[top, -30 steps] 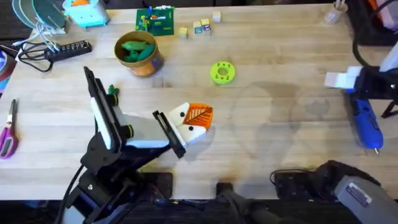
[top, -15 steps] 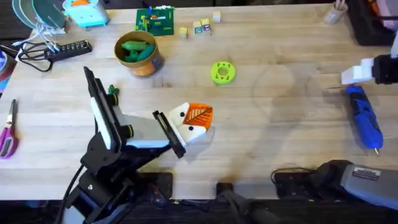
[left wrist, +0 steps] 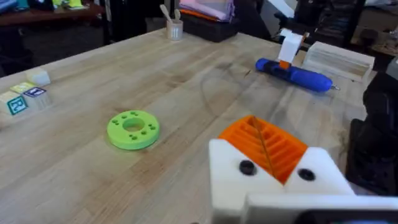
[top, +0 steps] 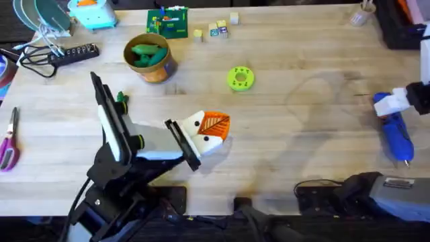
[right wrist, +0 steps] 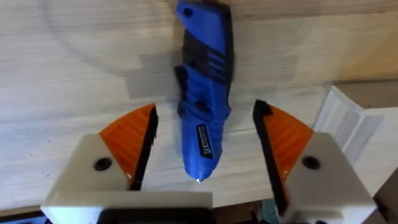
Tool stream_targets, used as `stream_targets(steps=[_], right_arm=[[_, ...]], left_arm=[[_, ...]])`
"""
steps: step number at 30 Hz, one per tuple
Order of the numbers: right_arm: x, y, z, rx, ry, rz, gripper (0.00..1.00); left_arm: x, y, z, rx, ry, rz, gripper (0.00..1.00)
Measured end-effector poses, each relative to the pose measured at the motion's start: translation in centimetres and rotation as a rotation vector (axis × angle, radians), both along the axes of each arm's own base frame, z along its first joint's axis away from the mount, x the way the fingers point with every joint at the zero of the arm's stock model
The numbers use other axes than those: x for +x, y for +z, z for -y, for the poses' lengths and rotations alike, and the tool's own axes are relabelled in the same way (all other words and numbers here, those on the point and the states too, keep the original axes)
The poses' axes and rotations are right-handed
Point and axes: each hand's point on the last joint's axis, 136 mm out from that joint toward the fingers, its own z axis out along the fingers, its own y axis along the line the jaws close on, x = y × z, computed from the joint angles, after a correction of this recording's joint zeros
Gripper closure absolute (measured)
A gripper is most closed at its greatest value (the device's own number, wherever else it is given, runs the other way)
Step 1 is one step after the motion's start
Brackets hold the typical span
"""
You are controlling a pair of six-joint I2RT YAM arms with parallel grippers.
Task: Pick up the gripper from the table and insert it into the empty holder that is missing its gripper. Then pick up a screw, insert it into the mounting hole, and use the screwdriver to tighten it. Finally, clean up the table by picking up the vegetable and placing it into the bucket.
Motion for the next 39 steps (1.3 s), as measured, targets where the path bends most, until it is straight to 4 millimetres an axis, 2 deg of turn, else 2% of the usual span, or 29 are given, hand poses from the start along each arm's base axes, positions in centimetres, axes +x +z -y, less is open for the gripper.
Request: stream_targets(steps=[20, 26, 30, 37, 39], right_arm=[[1.8, -5.4, 0.1, 0.147, 0.014, -0.008, 0.072], [2.1, -5.5, 0.2, 0.155, 0.020, -0.014, 0.077], [2.1, -5.5, 0.3, 0.155, 0.019, -0.014, 0.126], [2.1, -5.5, 0.6, 0.152, 0.013, -0.009, 0.307], [2.2, -5.5, 0.7, 0.148, 0.014, -0.008, 0.392]], left_arm=[[0.0, 0.0, 0.0, 0.000, 0.000, 0.000, 0.995], [0.0, 0.0, 0.0, 0.000, 0.000, 0.000, 0.995], [0.0, 0.0, 0.0, 0.000, 0.000, 0.000, 0.995], [0.0, 0.0, 0.0, 0.000, 0.000, 0.000, 0.995], [0.0, 0.0, 0.0, 0.000, 0.000, 0.000, 0.995]])
